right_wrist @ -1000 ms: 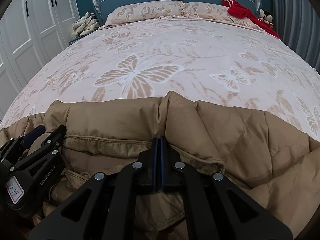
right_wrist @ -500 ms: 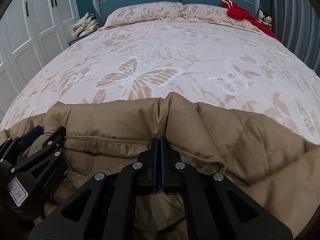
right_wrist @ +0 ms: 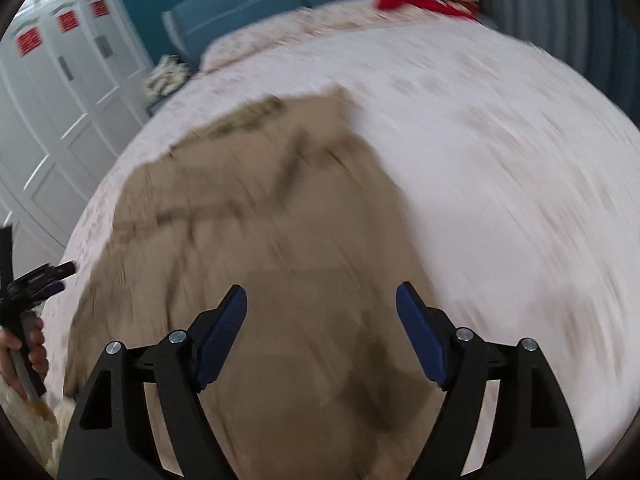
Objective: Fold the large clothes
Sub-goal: 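Lift the tan jacket off the bed with both grippers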
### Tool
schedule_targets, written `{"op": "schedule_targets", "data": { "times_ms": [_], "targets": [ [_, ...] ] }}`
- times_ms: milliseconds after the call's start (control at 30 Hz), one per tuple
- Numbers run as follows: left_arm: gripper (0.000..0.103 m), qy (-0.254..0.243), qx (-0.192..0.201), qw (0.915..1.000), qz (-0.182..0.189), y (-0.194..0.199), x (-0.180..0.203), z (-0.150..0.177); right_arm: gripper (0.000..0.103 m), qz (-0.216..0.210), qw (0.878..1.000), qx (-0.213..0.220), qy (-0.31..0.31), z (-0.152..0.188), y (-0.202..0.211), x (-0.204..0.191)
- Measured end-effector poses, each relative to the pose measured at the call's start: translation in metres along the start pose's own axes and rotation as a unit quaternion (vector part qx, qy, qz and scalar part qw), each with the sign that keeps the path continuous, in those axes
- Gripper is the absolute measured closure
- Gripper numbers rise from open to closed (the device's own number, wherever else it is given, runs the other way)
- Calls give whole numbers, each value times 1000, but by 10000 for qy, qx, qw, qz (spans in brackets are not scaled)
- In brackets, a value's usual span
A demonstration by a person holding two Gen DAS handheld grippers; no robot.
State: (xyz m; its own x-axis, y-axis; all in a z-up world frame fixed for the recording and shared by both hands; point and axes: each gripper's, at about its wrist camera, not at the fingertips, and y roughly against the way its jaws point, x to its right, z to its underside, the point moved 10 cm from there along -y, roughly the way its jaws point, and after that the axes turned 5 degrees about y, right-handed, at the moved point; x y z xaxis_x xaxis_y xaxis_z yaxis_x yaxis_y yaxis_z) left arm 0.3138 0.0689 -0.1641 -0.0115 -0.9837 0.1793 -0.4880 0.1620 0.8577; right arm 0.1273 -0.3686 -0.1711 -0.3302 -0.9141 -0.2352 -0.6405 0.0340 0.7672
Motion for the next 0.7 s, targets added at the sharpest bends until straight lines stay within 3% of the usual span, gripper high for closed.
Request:
{"op": "schedule_targets", "data": {
  "times_ms": [100,200,400,533,567,600,633,667,700],
  "targets": [
    [18,216,-47,9997,-67,18,-34,37,28,110,9990,-240,-365,57,25,26],
    [18,370,-246,9989,-158,18,-49,66,28,123,9983,-282,-497,89,29,31],
    [18,943,-598,9933,289,3,-51,102,28,142,9959,-307,-845,106,16,33],
    [22,1141,-544,9909,469,3,-49,108,27,-60,9910,-292,-1308,106,9,34],
    [31,1138,-572,9903,550,5,-45,110,30,-117,9904,-266,-1354,105,9,33],
    [46,1103,-623,9900,626,5,-42,111,43,-168,9903,-265,-1355,105,9,32],
    [53,1062,-675,9896,693,6,-39,112,49,-190,9903,-297,-1346,105,9,31],
    [69,1024,-715,9892,765,8,-35,114,60,-193,9901,-340,-1348,105,8,30],
    [92,977,-722,9894,798,11,-33,114,82,-200,9898,-348,-1369,104,9,30]
  ]
}}
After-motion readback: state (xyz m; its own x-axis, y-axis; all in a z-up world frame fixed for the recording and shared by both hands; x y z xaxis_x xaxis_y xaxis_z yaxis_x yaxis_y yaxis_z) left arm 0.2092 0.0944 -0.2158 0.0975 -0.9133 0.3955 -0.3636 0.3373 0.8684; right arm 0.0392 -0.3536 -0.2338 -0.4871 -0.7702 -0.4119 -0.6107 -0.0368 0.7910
